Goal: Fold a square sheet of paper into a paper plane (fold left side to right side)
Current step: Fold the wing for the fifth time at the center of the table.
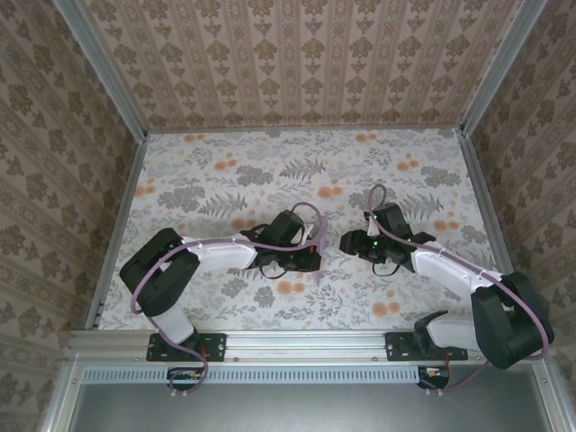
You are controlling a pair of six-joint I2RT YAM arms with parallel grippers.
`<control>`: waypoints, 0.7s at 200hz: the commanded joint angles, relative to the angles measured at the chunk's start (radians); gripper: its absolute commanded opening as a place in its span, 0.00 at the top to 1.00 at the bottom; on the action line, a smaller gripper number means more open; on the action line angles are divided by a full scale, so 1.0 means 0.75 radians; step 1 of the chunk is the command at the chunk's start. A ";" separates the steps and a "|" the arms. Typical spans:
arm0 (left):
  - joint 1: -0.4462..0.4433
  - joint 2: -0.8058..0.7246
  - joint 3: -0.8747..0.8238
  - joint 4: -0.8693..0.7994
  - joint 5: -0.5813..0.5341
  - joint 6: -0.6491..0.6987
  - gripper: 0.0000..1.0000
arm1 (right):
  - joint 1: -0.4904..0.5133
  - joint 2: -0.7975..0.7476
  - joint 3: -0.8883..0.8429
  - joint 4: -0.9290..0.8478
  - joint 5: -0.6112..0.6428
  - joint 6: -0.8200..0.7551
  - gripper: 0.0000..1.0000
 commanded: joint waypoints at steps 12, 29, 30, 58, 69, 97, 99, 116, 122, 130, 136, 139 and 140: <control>0.052 0.031 -0.075 0.225 0.132 -0.107 1.00 | 0.039 -0.026 -0.056 0.146 -0.015 0.034 0.44; 0.067 0.045 -0.095 0.268 0.160 -0.117 1.00 | 0.057 -0.017 -0.063 0.169 -0.012 0.034 0.44; 0.069 0.045 -0.096 0.270 0.162 -0.118 1.00 | 0.058 -0.016 -0.064 0.170 -0.013 0.033 0.44; 0.095 0.076 -0.127 0.359 0.203 -0.139 1.00 | 0.088 0.015 -0.070 0.217 -0.010 0.044 0.44; 0.102 0.090 -0.141 0.402 0.247 -0.150 1.00 | 0.104 0.029 -0.073 0.241 -0.006 0.050 0.44; 0.125 0.127 -0.184 0.520 0.285 -0.191 1.00 | 0.143 0.061 -0.070 0.279 0.022 0.069 0.44; 0.127 0.129 -0.187 0.525 0.286 -0.193 1.00 | 0.145 0.063 -0.070 0.281 0.024 0.069 0.44; 0.137 0.136 -0.205 0.548 0.291 -0.193 1.00 | 0.162 0.080 -0.069 0.293 0.033 0.070 0.44; 0.142 0.136 -0.210 0.555 0.296 -0.191 1.00 | 0.168 0.085 -0.065 0.292 0.039 0.071 0.44; 0.148 0.136 -0.220 0.568 0.301 -0.191 1.00 | 0.172 0.096 -0.063 0.300 0.039 0.071 0.44; 0.153 0.140 -0.225 0.578 0.304 -0.193 1.00 | 0.176 0.105 -0.065 0.308 0.041 0.074 0.44; 0.155 0.138 -0.229 0.583 0.307 -0.193 1.00 | 0.179 0.107 -0.066 0.311 0.045 0.078 0.44; 0.156 0.138 -0.229 0.585 0.307 -0.193 1.00 | 0.179 0.109 -0.067 0.313 0.045 0.078 0.44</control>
